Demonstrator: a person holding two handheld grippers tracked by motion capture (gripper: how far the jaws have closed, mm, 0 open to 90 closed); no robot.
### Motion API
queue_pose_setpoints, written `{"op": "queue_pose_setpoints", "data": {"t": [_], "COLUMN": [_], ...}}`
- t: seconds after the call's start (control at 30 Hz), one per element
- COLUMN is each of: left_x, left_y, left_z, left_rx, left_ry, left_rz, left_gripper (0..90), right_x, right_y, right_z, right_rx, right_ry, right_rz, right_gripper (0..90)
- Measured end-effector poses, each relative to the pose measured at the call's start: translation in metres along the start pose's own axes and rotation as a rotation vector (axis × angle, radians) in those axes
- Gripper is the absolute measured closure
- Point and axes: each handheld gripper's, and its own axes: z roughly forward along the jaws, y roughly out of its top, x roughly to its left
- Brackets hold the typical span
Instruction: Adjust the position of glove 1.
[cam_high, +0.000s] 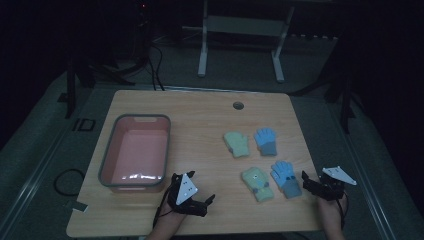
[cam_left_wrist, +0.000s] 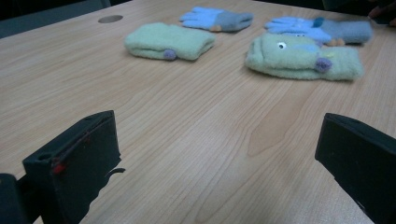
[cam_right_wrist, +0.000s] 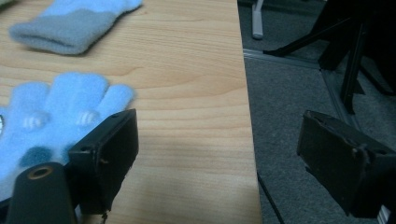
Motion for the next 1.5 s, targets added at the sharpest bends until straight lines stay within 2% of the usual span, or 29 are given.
{"op": "queue_pose_setpoints", "data": {"t": [0.23, 0.47, 0.57, 0.6, 0.67, 0.7, 0.77, 0.83, 0.97, 1.03, 1.2, 1.23, 1.33, 1.5], "left_x": [0.001, 0.001, 0.001, 0.001, 0.001, 0.001, 0.001, 0.001, 0.002, 0.002, 0.001, 0.001, 0.001, 0.001], "left_y": [0.0, 0.0, 0.0, 0.0, 0.0, 0.0, 0.0, 0.0, 0.0, 0.0, 0.0, 0.0, 0.0, 0.0], "left_z": [0.0, 0.0, 0.0, 0.0, 0.0, 0.0, 0.0, 0.0, 0.0, 0.0, 0.0, 0.0, 0.0, 0.0], "left_rx": [0.003, 0.001, 0.001, 0.001, 0.002, 0.001, 0.002, 0.002, 0.002, 0.001, 0.0, 0.001, 0.0, 0.0], "left_ry": [-0.001, -0.001, -0.001, -0.002, -0.003, -0.003, -0.004, -0.004, -0.006, -0.006, -0.004, -0.004, -0.005, -0.005], "left_rz": [-0.007, -0.011, -0.01, -0.01, -0.011, -0.012, -0.014, -0.014, -0.018, -0.024, -0.012, -0.011, -0.012, -0.009], "left_gripper": [0.1, 0.1, 0.1, 0.1, 0.1, 0.1, 0.1, 0.1, 0.1, 0.1, 0.1, 0.1, 0.1, 0.1], "right_x": [-0.001, -0.002, -0.002, -0.002, -0.004, -0.003, 0.001, 0.008, 0.014, 0.018, 0.022, 0.023, 0.024, 0.029], "right_y": [0.0, 0.009, 0.012, 0.014, 0.021, 0.023, 0.028, 0.034, 0.043, 0.054, 0.072, 0.08, 0.088, 0.114], "right_z": [-0.001, -0.004, -0.006, -0.006, -0.005, -0.005, -0.005, -0.006, -0.009, -0.014, -0.02, -0.021, -0.023, -0.023], "right_rx": [0.022, 0.107, 0.119, 0.144, 0.208, 0.221, 0.237, 0.213, 0.203, 0.166, 0.114, 0.115, 0.101, 0.085], "right_ry": [0.018, 0.063, 0.069, 0.095, 0.18, 0.198, 0.197, 0.206, 0.211, 0.199, 0.199, 0.218, 0.218, 0.239], "right_rz": [0.024, 0.03, 0.025, 0.028, 0.049, 0.06, 0.049, 0.019, 0.006, -0.018, -0.036, -0.039, -0.038, -0.039], "right_gripper": [12.6, 11.7, 14.7, 14.5, 15.4, 16.0, 12.9, 12.2, 12.2, 12.1, 11.2, 11.2, 11.3, 13.5]}}
